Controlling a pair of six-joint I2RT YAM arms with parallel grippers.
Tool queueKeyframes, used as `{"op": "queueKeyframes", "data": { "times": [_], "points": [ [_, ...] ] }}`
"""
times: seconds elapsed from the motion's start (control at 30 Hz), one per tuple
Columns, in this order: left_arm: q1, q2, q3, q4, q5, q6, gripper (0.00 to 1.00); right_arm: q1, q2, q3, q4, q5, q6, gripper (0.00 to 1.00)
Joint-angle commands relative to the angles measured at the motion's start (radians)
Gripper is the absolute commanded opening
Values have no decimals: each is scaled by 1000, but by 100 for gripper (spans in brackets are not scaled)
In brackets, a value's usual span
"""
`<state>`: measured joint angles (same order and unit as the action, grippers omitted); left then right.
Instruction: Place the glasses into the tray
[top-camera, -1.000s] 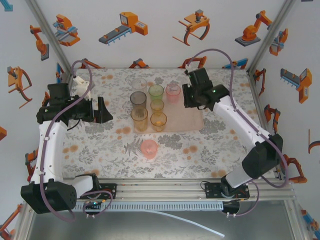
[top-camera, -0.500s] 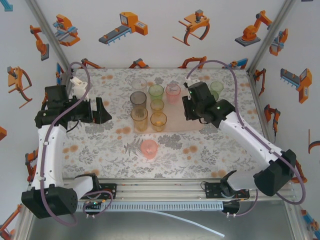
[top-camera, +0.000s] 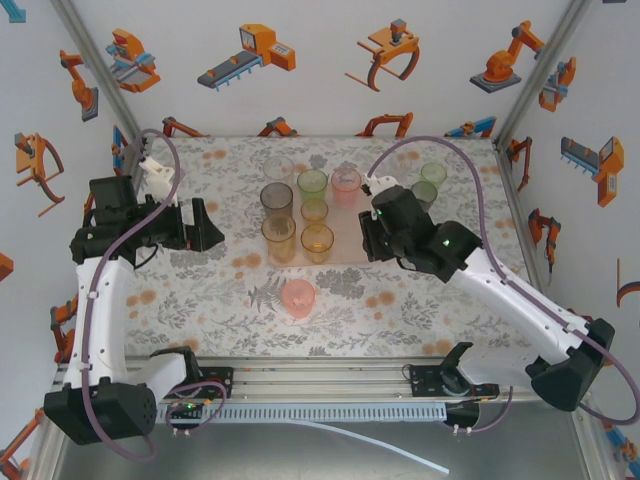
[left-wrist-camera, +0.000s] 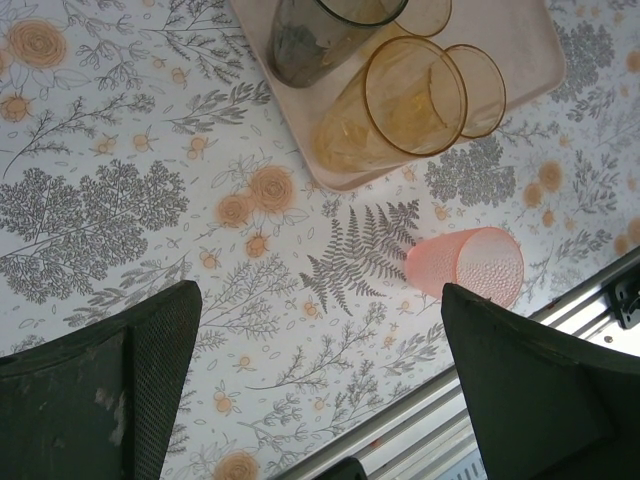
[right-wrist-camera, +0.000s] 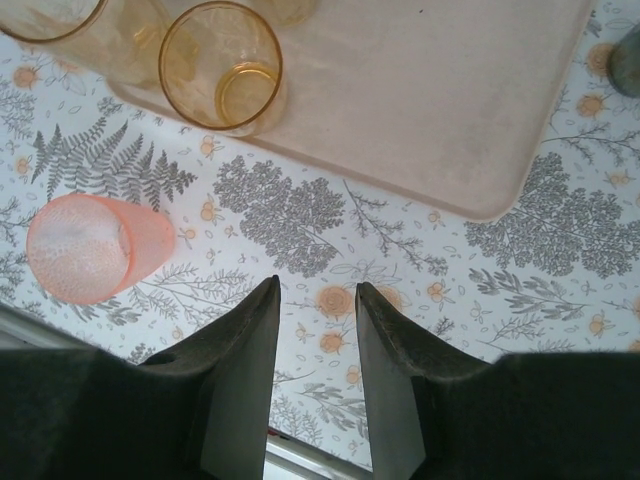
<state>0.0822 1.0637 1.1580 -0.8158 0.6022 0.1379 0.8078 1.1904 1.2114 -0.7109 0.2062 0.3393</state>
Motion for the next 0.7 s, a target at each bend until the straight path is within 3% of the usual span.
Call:
{"op": "queueKeyframes", "data": {
  "times": [0.0, 0.23, 0.47, 0.67],
  "points": [
    [8, 15, 26, -17, -1, -11, 97, 47, 16, -10, -30, 20, 61, 38],
    [15, 32, 37, -19, -19, -13, 97, 134, 116, 5, 2, 29, 117, 40],
    [25, 33, 30, -19, -19, -11, 97, 189, 186, -62, 194, -68, 212, 41],
    [29, 37, 31, -19, -15, -12, 97, 221, 270, -21, 199, -90, 195, 41]
  ]
}}
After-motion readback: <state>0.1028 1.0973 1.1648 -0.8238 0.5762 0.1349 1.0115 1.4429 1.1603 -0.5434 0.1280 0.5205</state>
